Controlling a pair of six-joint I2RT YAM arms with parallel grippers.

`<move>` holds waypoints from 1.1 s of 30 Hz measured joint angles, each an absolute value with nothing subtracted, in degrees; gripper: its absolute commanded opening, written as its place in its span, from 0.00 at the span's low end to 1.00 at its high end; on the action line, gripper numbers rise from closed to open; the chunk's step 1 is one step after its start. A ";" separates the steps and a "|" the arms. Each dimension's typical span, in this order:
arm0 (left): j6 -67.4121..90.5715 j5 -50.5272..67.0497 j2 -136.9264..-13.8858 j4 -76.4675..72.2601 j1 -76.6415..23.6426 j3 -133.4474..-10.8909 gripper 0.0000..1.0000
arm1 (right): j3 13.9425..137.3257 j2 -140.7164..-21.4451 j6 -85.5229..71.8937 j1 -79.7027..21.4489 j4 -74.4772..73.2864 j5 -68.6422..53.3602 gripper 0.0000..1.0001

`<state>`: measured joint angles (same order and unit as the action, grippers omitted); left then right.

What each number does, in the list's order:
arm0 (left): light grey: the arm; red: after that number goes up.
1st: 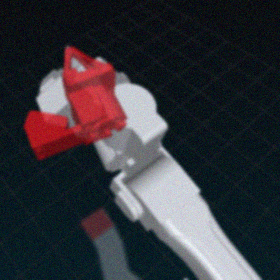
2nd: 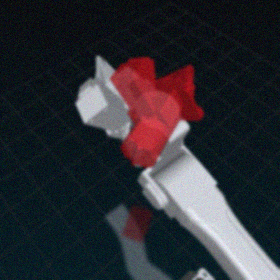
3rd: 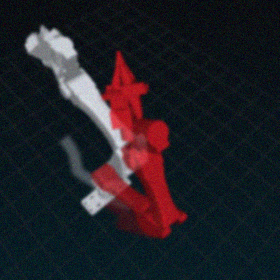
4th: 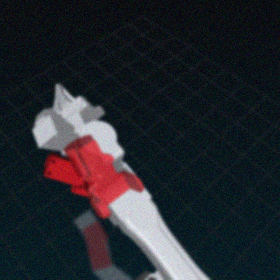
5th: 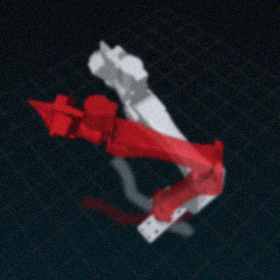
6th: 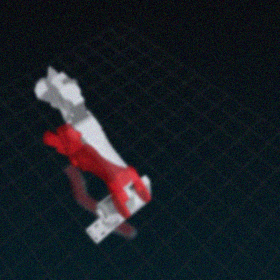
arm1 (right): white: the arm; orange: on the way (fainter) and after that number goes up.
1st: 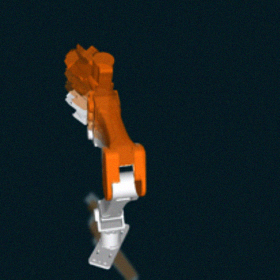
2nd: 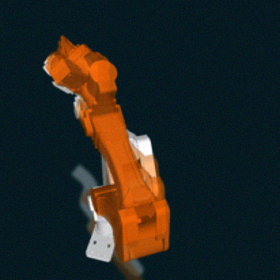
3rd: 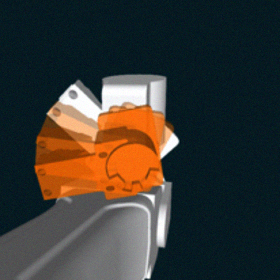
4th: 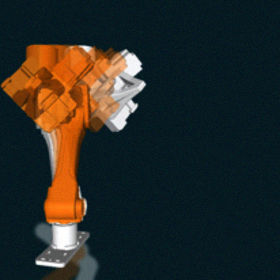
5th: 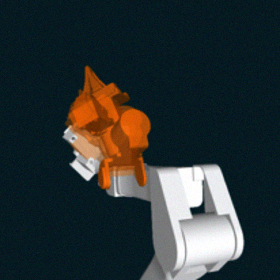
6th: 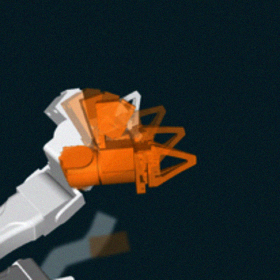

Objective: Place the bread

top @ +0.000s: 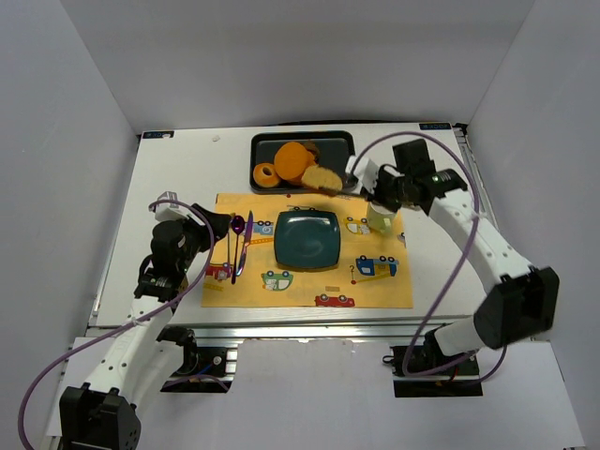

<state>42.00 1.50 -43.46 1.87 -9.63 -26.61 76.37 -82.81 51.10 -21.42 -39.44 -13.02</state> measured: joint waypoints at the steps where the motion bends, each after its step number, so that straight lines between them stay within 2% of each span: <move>1: 42.00 1.50 -43.46 1.71 -9.63 -26.61 0.74 | 74.42 -80.82 51.42 -21.96 -40.39 -14.28 0.00; 7: 41.96 1.55 -44.10 1.25 -9.64 -26.61 0.74 | 66.78 -76.80 50.31 -24.61 -42.98 -18.55 0.05; 13: 41.80 1.90 -45.56 1.28 -9.65 -26.61 0.74 | 63.91 -77.46 47.70 -26.58 -43.02 -18.45 0.20; 18: 41.82 1.89 -45.05 1.26 -9.63 -26.61 0.74 | 63.88 -78.98 46.48 -28.09 -42.57 -18.92 0.38; 23: 41.85 1.87 -43.22 1.28 -9.63 -26.61 0.74 | 63.90 -78.98 46.67 -28.16 -42.55 -19.90 0.44; 27: 41.85 1.87 -42.65 1.28 -9.63 -26.61 0.74 | 63.91 -78.56 46.70 -28.16 -42.87 -21.08 0.44; 29: 41.85 1.87 -42.63 1.31 -9.65 -26.61 0.74 | 64.04 -77.91 46.61 -28.16 -43.21 -21.73 0.39; 32: 41.83 1.87 -42.65 1.30 -9.63 -26.61 0.74 | 65.48 -76.84 45.09 -27.86 -43.59 -22.84 0.16; 33: 41.85 1.89 -42.66 1.30 -9.65 -26.61 0.73 | 66.33 -76.46 44.05 -27.45 -43.27 -23.38 0.05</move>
